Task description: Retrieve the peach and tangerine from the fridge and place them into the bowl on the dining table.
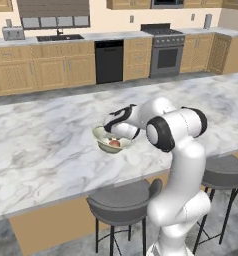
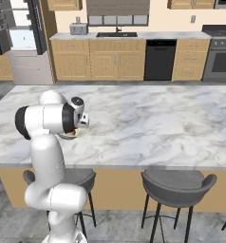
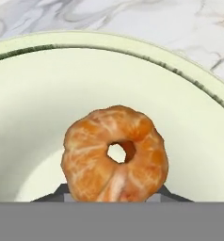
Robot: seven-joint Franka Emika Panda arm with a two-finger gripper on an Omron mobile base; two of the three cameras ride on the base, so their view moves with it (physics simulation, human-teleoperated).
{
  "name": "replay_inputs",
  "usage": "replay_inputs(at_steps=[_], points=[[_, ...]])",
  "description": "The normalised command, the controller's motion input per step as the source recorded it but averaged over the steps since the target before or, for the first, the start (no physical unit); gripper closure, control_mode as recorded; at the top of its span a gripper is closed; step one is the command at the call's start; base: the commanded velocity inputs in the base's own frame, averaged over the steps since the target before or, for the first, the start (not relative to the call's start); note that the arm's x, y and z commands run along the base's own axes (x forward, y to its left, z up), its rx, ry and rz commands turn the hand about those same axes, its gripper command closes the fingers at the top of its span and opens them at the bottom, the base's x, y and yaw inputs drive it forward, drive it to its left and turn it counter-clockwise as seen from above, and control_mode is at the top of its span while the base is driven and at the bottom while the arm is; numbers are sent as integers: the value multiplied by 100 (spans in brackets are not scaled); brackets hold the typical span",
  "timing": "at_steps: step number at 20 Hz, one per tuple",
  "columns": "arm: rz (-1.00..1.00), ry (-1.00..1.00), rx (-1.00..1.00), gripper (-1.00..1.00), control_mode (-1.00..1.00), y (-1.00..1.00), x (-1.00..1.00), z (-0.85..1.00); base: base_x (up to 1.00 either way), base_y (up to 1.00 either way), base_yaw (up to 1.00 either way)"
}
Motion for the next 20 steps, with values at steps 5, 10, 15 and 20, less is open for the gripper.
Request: replay_inputs(at_steps=[5, 10, 15, 20], points=[[0, 10, -2, 100, -100, 30, 19, -14, 0, 0, 0], [0, 0, -3, 100, -100, 27, -33, 3, 0, 0, 0], [-4, 0, -1, -100, -100, 4, -63, 22, 0, 0, 0], [-7, -2, 0, -100, -100, 0, -75, 38, 0, 0, 0]])
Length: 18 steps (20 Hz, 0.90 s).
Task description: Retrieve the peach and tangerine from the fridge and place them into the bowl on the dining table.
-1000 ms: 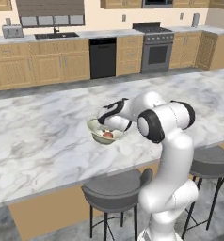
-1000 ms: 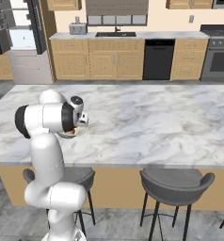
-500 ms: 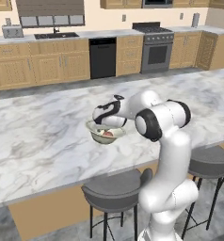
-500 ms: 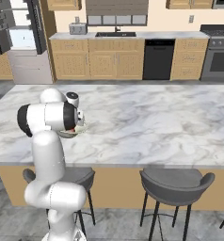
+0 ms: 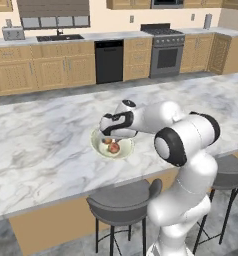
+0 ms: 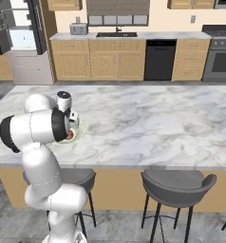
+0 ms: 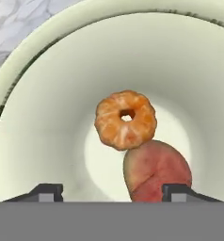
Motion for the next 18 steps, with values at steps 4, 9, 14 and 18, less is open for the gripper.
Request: replay_inputs(at_steps=[4, 9, 14, 18], points=[[-8, -2, 0, -100, -100, -4, -56, 59, 0, 0, 0], [-4, -6, 0, -100, -100, -12, -33, 97, 0, 0, 0], [-1, -10, -3, -100, -100, -13, -59, 100, 0, 0, 0], [-7, -6, 0, -100, -100, -33, -98, 100, 0, 0, 0]])
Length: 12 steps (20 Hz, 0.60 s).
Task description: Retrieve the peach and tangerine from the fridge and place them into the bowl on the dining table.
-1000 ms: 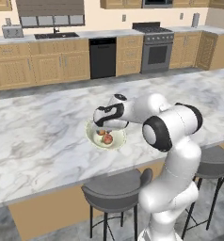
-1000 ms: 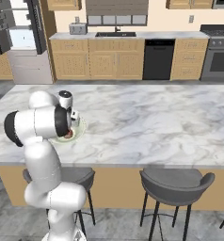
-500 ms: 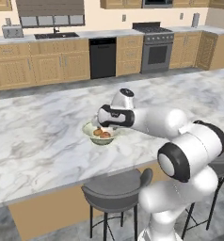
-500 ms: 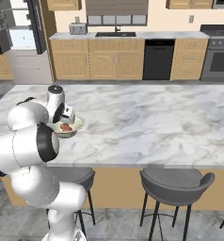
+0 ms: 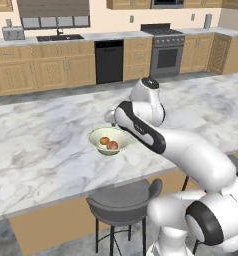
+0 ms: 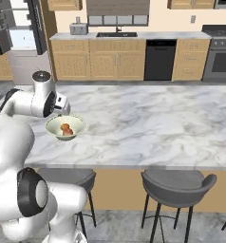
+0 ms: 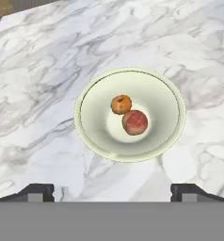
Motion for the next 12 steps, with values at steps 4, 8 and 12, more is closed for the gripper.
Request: replay_inputs(at_steps=[4, 8, 12], points=[[-8, 0, 0, -100, -100, -47, -100, 100, 0, 0, 0], [-12, 0, 0, -100, -100, -49, -100, 83, 0, 0, 0], [-13, -3, 0, -100, -100, -46, -100, 38, 0, 0, 0]])
